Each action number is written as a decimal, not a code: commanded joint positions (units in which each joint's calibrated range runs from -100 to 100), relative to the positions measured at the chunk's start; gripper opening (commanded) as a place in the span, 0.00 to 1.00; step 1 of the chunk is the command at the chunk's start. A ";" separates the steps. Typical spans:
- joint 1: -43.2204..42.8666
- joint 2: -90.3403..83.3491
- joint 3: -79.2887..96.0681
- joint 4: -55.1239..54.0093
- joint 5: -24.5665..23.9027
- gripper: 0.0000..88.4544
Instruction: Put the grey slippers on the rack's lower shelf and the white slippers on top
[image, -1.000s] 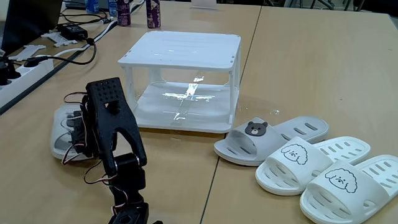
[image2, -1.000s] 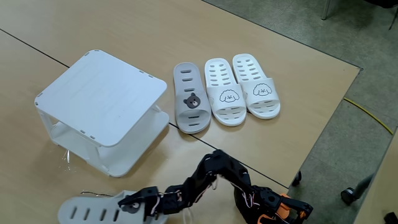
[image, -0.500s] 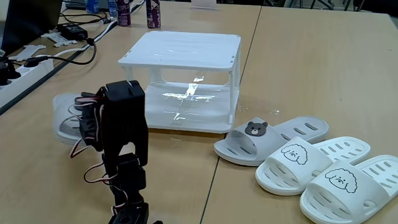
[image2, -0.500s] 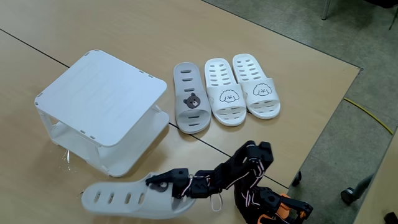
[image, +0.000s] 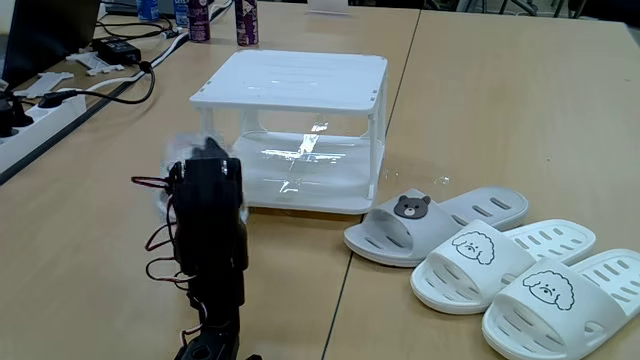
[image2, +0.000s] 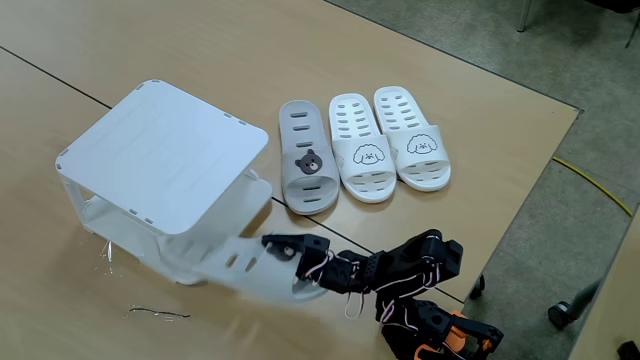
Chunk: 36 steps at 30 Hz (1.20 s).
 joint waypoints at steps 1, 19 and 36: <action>3.32 0.32 0.62 -0.32 0.42 0.01; 5.46 39.36 -40.51 -0.41 0.42 0.01; 6.28 71.42 -97.71 16.76 0.42 0.01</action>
